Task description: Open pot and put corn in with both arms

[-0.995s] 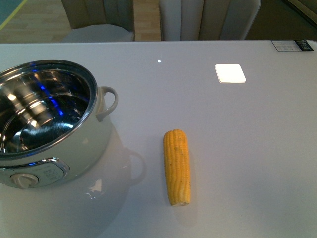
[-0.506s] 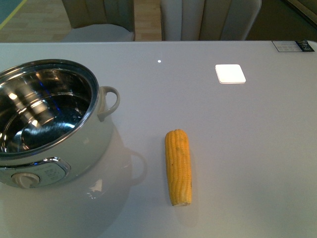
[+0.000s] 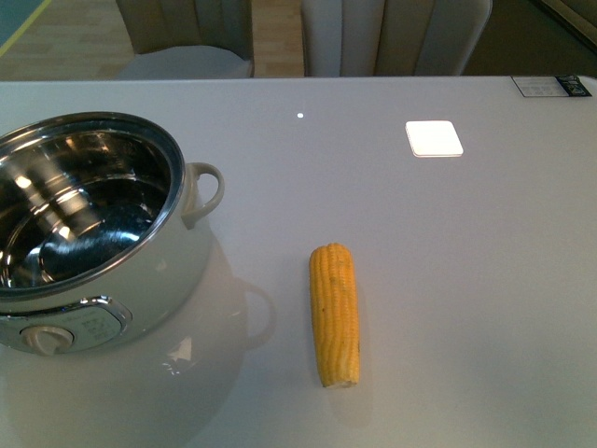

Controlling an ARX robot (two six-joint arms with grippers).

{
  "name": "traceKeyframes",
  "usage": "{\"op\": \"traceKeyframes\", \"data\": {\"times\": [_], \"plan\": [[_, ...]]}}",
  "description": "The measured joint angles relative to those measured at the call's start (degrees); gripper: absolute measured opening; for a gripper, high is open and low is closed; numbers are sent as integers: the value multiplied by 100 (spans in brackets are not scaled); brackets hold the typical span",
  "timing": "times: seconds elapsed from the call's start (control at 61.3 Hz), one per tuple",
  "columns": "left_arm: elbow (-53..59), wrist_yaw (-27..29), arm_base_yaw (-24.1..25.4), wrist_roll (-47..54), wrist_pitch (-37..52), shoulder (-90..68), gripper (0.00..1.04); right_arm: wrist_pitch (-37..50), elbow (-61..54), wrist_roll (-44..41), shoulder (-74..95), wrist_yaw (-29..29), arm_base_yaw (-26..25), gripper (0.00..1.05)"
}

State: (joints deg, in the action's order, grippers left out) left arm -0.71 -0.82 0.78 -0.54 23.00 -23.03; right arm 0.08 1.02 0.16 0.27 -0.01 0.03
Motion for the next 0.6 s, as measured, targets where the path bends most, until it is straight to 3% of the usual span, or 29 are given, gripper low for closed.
{"op": "traceKeyframes", "data": {"times": [0.604], "plan": [[0,83,-63,4,-1185,1193,3,0,0,0,0,0,0,96]]}}
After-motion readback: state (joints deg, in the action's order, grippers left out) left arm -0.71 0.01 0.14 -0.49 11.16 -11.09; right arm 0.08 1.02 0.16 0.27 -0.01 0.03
